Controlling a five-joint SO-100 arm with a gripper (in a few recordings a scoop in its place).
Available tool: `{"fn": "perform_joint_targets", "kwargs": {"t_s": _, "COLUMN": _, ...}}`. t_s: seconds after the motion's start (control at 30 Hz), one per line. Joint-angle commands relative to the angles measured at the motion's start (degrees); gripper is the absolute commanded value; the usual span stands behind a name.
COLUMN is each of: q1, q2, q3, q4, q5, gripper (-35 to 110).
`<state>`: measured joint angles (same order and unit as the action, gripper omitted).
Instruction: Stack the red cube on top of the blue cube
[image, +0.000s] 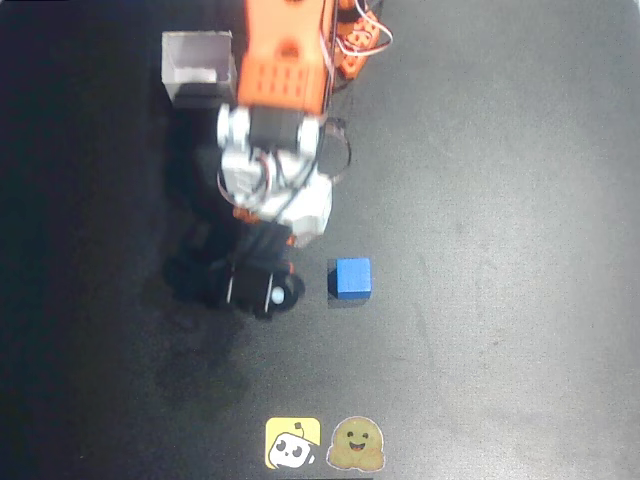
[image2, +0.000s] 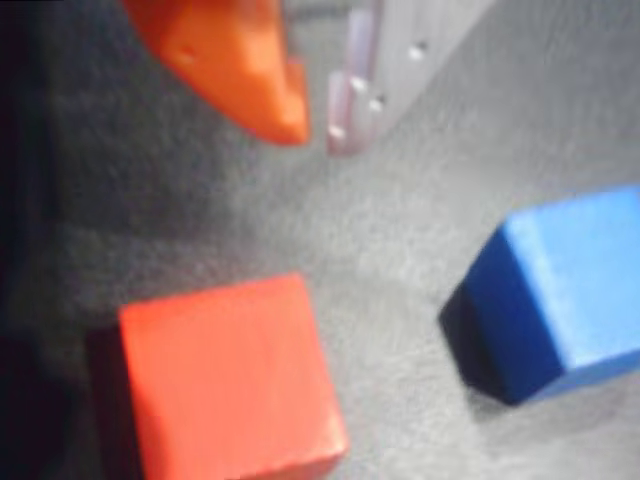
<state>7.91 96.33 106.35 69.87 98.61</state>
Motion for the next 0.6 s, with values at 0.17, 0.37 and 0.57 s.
{"fn": "perform_joint_targets", "kwargs": {"t_s": 0.17, "q1": 0.7, "q2": -4.0, "q3": -5.8, "q4": -0.5, "q5": -0.3, "gripper": 0}}
{"fn": "perform_joint_targets", "kwargs": {"t_s": 0.37, "q1": 1.8, "q2": -4.5, "q3": -7.0, "q4": -0.4, "q5": -0.7, "gripper": 7}}
{"fn": "perform_joint_targets", "kwargs": {"t_s": 0.57, "q1": 1.8, "q2": -4.8, "q3": -7.3, "q4": -0.4, "q5": -2.1, "gripper": 20}}
